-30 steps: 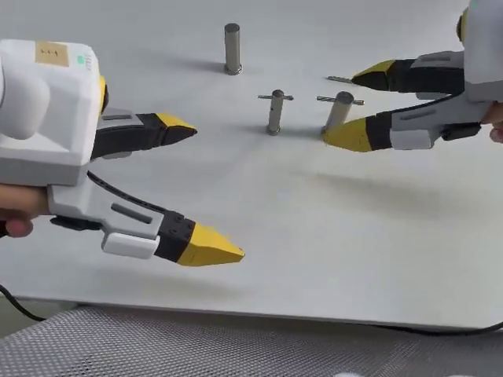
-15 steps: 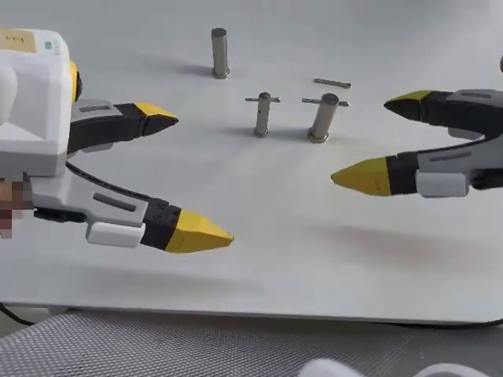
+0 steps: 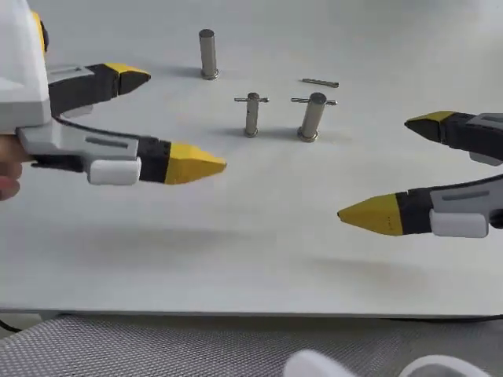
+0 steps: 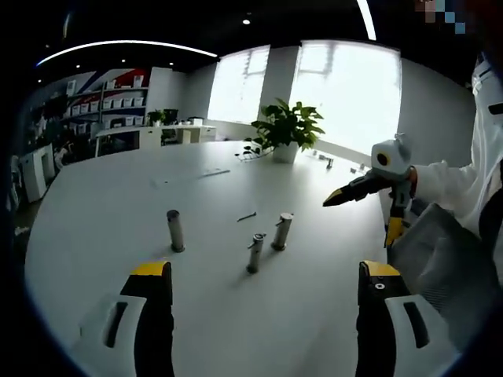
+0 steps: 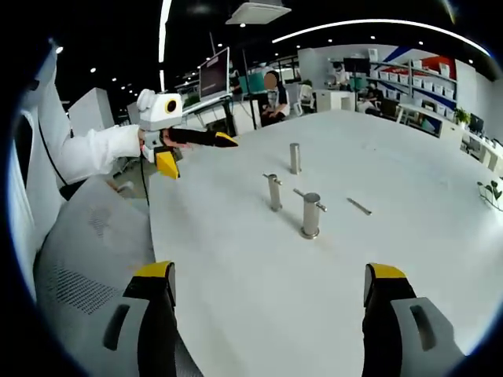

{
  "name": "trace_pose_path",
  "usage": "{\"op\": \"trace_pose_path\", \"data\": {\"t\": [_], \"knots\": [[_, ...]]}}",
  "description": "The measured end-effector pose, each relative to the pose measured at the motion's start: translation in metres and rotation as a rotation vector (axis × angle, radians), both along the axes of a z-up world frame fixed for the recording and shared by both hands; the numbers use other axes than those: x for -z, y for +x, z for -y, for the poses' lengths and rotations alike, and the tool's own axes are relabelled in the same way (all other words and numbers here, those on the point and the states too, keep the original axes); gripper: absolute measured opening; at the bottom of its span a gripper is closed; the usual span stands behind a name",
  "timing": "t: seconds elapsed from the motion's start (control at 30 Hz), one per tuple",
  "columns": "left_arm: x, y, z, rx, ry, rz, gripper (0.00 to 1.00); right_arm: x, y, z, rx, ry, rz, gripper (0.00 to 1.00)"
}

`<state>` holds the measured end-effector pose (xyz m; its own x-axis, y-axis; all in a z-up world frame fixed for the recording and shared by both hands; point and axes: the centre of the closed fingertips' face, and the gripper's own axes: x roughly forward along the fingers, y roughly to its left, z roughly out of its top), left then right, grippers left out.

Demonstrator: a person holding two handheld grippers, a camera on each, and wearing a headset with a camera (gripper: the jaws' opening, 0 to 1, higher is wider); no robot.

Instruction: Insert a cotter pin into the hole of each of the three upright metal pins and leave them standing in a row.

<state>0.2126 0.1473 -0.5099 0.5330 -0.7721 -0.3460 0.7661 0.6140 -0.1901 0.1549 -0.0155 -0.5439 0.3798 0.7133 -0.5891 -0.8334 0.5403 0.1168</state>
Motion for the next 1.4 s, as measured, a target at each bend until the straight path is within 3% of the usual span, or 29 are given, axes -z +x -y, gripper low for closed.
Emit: {"op": "trace_pose_path", "data": {"t": [0.07,0.17,0.27,0.37,0.4,0.47,0.6,0.73,0.83,0.93,1.07,1.23,1.27,1.4], "knots": [[-0.002,0.013,-0.001,-0.025,0.014,0.022,0.93,0.002,-0.001,0.002,0.001,-0.009,-0.013,0.98],[-0.008,0.042,-0.003,-0.091,0.035,0.072,0.90,0.003,-0.001,0.005,0.008,-0.013,-0.017,0.98],[-0.008,0.066,-0.003,-0.119,0.041,0.092,0.84,0.003,-0.002,0.007,0.009,-0.018,-0.021,0.98],[-0.005,0.086,-0.002,-0.150,0.050,0.104,0.73,0.005,-0.003,0.009,0.007,-0.034,-0.022,0.97],[-0.005,0.096,-0.003,-0.175,0.044,0.123,0.67,0.005,-0.004,0.009,0.006,-0.034,-0.024,0.97],[-0.001,0.108,-0.002,-0.192,0.058,0.125,0.55,0.005,-0.005,0.009,0.004,-0.032,-0.031,0.97],[0.013,0.127,0.002,-0.191,0.079,0.122,0.43,0.006,-0.007,0.010,-0.007,-0.036,-0.034,0.96],[0.030,0.141,0.003,-0.189,0.139,0.117,0.39,0.006,-0.005,0.012,-0.005,-0.027,-0.037,0.96],[0.040,0.147,0.004,-0.187,0.136,0.086,0.34,0.008,-0.001,0.016,0.000,-0.027,-0.044,0.95],[0.045,0.151,0.005,-0.192,0.123,0.068,0.21,0.009,0.000,0.019,0.004,-0.031,-0.046,0.95],[0.050,0.152,0.004,-0.192,0.136,0.066,0.18,0.008,0.000,0.018,0.005,-0.024,-0.048,0.95],[0.059,0.150,0.001,-0.164,0.207,0.074,0.16,0.010,-0.001,0.017,0.005,-0.019,-0.055,0.94],[0.058,0.152,0.000,-0.181,0.196,0.087,0.12,0.011,-0.001,0.017,0.004,-0.019,-0.054,0.94],[0.057,0.152,0.002,-0.159,0.205,0.100,0.11,0.012,-0.001,0.018,0.004,-0.039,-0.042,0.94]]}}
